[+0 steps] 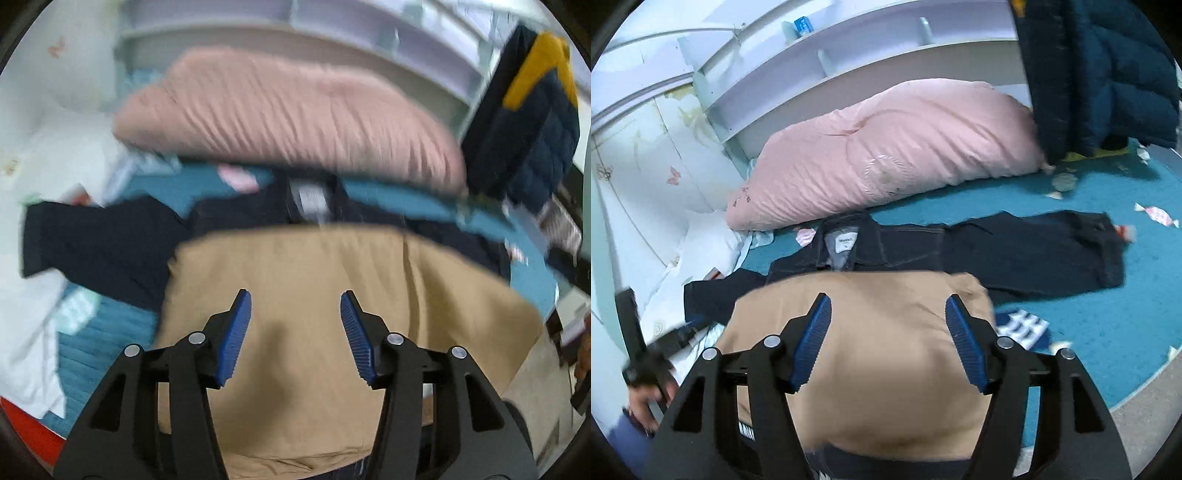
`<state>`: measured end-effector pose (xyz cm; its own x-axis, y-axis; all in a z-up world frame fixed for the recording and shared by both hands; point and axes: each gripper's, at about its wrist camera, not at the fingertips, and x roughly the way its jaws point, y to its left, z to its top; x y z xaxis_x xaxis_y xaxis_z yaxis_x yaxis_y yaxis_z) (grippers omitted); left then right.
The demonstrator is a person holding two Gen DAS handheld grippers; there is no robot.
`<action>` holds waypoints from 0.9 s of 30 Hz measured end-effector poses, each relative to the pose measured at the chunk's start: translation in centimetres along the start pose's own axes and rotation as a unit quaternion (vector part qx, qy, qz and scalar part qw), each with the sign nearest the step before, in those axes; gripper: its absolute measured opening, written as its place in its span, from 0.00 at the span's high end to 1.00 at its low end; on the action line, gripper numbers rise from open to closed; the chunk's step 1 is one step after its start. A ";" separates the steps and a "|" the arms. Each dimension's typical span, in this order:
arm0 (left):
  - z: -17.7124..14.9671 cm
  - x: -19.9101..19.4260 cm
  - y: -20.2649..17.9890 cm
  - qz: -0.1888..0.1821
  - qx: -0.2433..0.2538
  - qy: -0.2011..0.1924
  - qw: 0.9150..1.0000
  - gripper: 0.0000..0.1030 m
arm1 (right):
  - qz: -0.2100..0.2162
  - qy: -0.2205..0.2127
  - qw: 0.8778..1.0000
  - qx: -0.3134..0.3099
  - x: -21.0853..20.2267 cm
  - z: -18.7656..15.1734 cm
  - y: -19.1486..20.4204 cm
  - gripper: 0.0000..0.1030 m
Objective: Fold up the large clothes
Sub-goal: 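Lay the lifted tan jacket flat onto the denim jacket with both grippers open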
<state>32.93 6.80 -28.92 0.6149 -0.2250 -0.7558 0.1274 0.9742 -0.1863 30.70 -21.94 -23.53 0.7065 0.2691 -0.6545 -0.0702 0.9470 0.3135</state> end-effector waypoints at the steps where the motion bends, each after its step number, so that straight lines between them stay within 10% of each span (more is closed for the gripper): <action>1: -0.6 1.4 0.1 0.014 0.001 0.027 1.000 0.50 | 0.003 0.014 1.000 0.002 1.6 -0.4 0.5 0.40; 8: -6.5 4.3 5.7 0.039 -0.060 0.098 0.993 0.49 | -0.035 0.175 0.984 0.018 9.7 -9.7 -1.0 0.41; 12: -7.4 4.3 6.3 0.033 -0.055 0.102 0.993 0.49 | -0.047 0.151 0.987 -0.001 9.8 -13.0 -1.2 0.41; 21: -2.9 -1.0 4.1 -0.022 -0.082 -0.011 0.996 0.36 | -0.018 0.081 0.996 0.020 6.1 -6.0 0.3 0.35; 27: 3.0 3.8 2.4 0.015 -0.090 0.009 0.996 0.26 | -0.011 0.074 0.996 0.050 10.5 -1.9 0.3 0.34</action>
<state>37.92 8.39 -30.31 0.6020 -0.1986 -0.7734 -0.0322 0.9618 -0.2720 36.75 -18.53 -31.57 0.5950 0.2788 -0.7538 0.0201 0.9324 0.3608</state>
